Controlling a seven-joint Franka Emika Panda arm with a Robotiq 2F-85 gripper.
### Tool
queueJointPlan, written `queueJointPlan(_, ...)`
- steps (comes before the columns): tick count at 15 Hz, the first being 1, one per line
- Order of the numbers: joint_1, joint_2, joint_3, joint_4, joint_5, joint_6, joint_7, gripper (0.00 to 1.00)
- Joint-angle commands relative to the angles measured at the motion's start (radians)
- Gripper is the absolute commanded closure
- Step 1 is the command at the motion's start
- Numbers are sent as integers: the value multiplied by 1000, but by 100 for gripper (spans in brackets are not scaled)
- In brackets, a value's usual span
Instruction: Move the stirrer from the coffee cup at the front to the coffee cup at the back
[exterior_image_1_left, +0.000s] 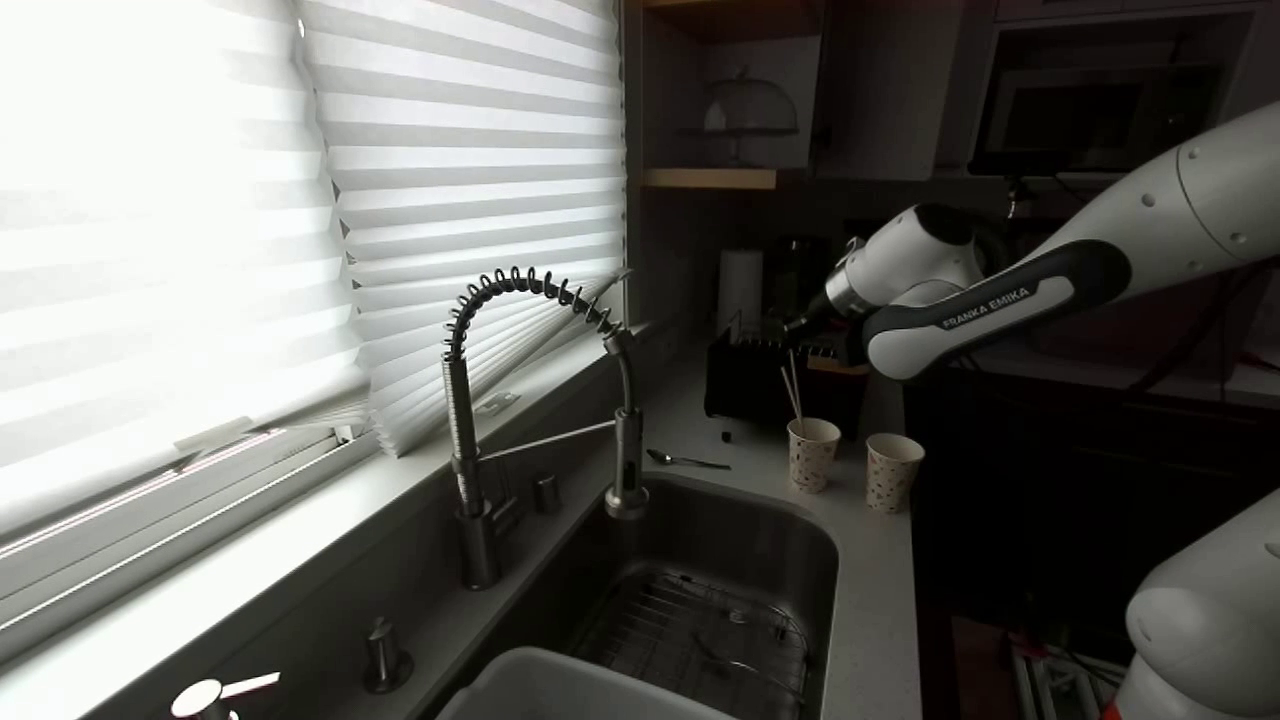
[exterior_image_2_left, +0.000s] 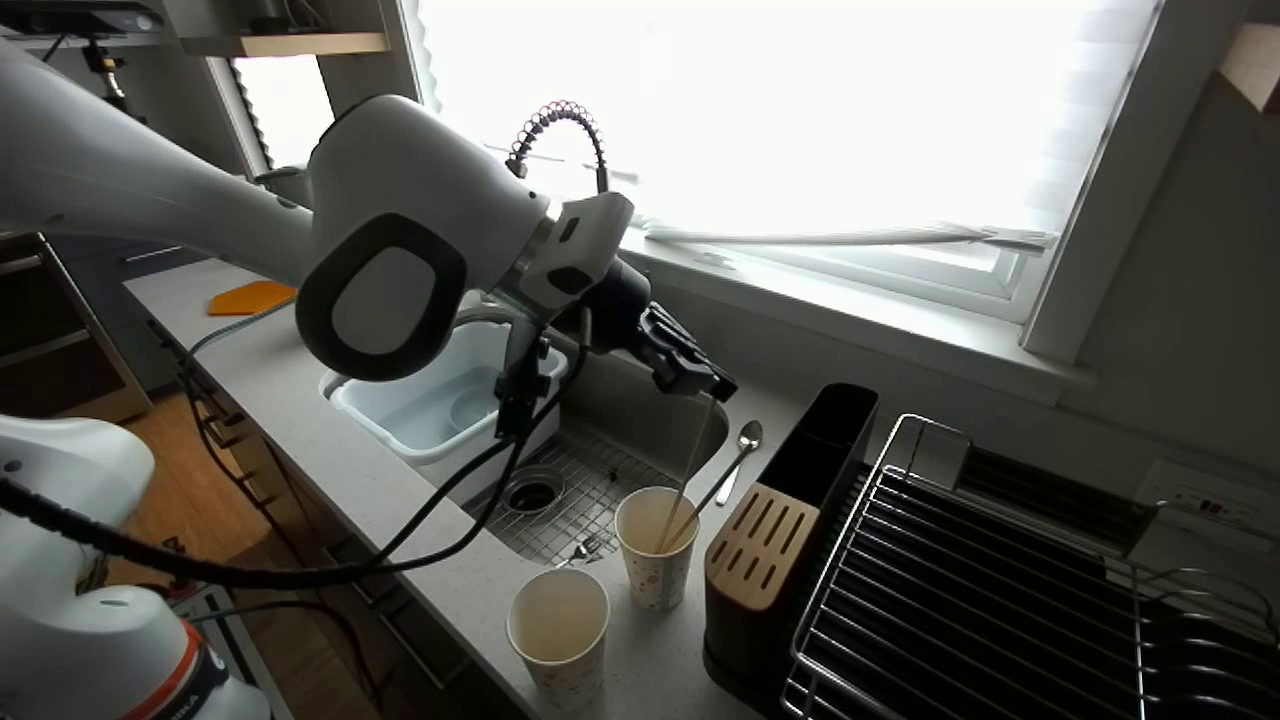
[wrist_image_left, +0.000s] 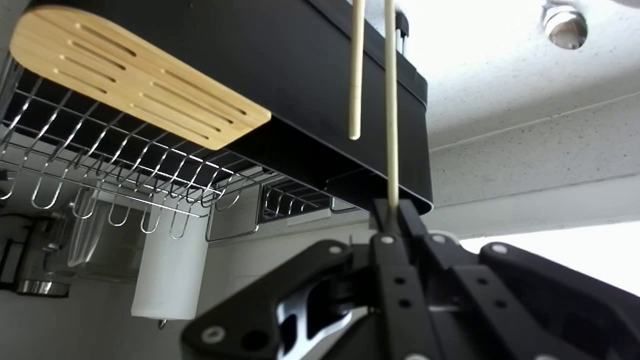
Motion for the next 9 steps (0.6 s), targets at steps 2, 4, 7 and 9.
queueJointPlan(2, -23, 22, 15, -3, -11, -4, 20, 99)
queueJointPlan(4, -31, 28, 20, -2, -14, -7, 21, 99)
queueJointPlan(7, -46, 30, 32, -2, -20, -12, 25, 65)
queueJointPlan(9, -40, 22, 30, -1, -8, -21, 20, 49)
